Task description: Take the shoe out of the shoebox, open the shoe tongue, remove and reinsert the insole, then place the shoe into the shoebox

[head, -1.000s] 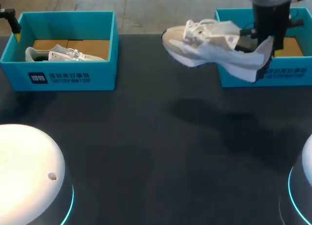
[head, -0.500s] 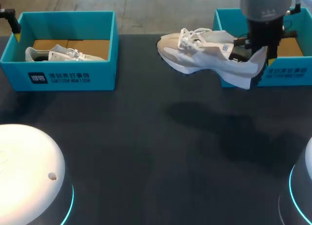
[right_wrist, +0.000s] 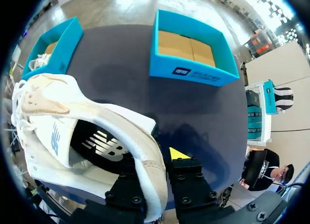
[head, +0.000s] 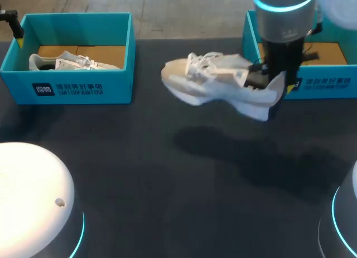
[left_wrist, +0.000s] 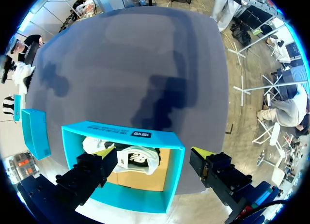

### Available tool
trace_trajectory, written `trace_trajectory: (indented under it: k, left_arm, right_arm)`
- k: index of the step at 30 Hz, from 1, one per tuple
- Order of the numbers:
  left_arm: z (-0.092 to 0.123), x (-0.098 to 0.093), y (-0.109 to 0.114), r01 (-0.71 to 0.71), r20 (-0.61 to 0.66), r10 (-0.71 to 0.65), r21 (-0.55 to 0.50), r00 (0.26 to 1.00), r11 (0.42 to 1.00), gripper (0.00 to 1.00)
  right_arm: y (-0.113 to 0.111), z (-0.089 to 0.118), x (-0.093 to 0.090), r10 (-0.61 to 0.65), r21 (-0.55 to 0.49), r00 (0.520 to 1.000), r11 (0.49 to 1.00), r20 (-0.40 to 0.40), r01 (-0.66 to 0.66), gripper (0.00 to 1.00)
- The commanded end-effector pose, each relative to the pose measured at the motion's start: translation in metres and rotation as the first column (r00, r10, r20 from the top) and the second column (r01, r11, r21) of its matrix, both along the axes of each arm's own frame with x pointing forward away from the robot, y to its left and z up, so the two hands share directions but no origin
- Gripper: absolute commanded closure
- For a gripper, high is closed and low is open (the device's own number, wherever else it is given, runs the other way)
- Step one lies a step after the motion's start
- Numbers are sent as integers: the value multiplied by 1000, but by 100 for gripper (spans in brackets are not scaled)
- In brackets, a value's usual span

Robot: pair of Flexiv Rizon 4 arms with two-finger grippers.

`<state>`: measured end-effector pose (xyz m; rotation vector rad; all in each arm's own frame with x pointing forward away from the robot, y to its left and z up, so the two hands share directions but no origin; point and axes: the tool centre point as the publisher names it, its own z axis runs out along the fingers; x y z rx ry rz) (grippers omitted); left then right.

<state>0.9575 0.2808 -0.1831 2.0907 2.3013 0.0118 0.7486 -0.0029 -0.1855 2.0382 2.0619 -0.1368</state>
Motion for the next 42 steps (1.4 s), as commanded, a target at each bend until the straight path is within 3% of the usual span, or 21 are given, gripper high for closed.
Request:
trace_trajectory:
  k: [1, 10, 27, 42]
  left_arm:
    - [0, -1, 0, 0, 2, 0, 2, 1000, 1000, 0]
    - [0, -1, 0, 0, 2, 0, 2, 1000, 1000, 0]
    - [0, -1, 0, 0, 2, 0, 2, 1000, 1000, 0]
    - [0, -1, 0, 0, 2, 0, 2, 1000, 1000, 0]
  right_arm:
    - [33, -16, -6, 0, -28, 1000, 1000, -5, 0, 100]
    - [65, -47, -23, 42, -40, 999, 998, 4, -41, 100]
    - [95, -95, -45, 45, 45, 999, 998, -14, -44, 100]
    - [95, -95, -45, 45, 45, 999, 998, -14, -44, 100]
